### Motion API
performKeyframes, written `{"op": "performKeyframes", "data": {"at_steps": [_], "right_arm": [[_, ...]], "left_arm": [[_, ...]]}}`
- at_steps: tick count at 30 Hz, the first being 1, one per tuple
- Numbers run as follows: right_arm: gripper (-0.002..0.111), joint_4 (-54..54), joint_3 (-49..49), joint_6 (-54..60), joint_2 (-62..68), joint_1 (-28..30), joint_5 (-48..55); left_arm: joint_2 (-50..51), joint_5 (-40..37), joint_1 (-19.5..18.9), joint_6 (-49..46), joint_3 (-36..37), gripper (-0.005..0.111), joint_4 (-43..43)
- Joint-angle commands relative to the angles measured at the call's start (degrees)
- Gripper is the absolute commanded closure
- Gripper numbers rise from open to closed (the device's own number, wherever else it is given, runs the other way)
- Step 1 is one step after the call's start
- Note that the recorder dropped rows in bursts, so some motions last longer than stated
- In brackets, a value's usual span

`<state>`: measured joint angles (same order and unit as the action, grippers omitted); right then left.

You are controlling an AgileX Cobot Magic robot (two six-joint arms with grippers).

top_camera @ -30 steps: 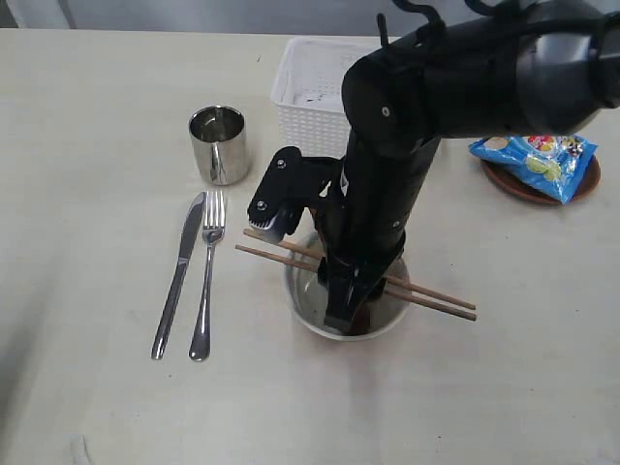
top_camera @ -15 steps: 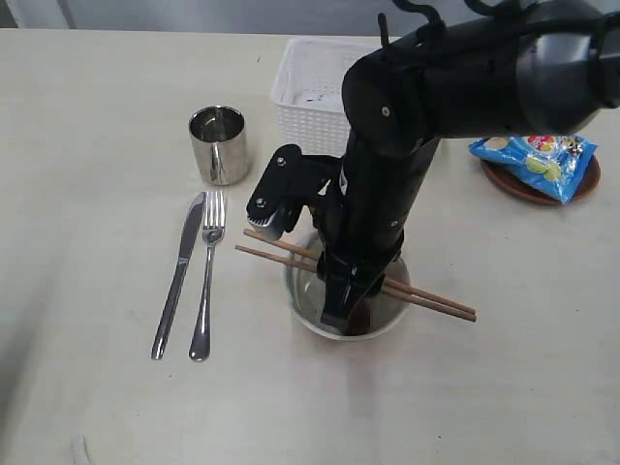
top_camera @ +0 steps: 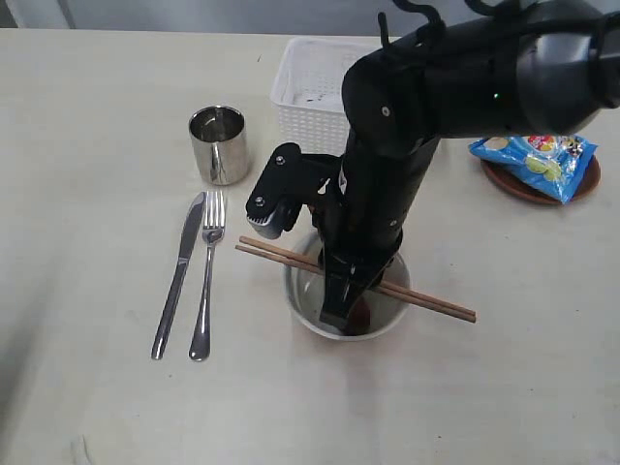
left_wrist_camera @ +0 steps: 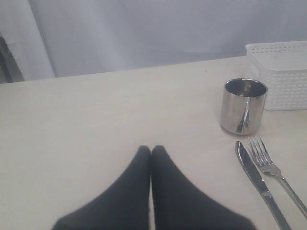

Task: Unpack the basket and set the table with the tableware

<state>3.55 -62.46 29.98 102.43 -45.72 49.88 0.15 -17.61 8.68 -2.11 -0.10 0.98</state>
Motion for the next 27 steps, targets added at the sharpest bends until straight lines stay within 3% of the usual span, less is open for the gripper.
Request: {"op": "performKeyframes", "data": {"at_steps": [1,6,8,9,11,25,27], "right_arm": [[0.081,-0.35,-0.16,-0.29,-0.05,-0.07,-0.24],[0.08,-0.35,-0.16,-0.29,-0.05,-0.07,-0.24],[0.068,-0.35,-0.16,-0.29,-0.05,-0.07,-0.14],[0.056,-0.35,-0.16,-0.29,-0.05,-0.07,-0.14],[0.046,-0.35,-0.16,-0.29,-0.05,-0.07,-0.14],[0.048,-1.42,-0.16,-4.34,-9.99,-0.07,3.32],[0.053,-4.46,-0.16,-8.25,-12.24,-0.07,4.04]], "left_arm": [[-0.15,0.45,-0.08,0.2,0.1,0.107,0.27],[-0.15,0.45,-0.08,0.2,0.1,0.107,0.27],[-0.15,0.45,-0.08,0.2,0.1,0.107,0.27],[-0.15,0.45,-0.08,0.2,0.1,0.107,0.27],[-0.15,0.45,-0.08,0.2,0.1,0.107,0.27],[-0.15,0.45,-0.08,0.2,0.1,0.107,-0.09],[-0.15,0.45,-0.08,0.2,0.1,0.107,-0.09]]}}
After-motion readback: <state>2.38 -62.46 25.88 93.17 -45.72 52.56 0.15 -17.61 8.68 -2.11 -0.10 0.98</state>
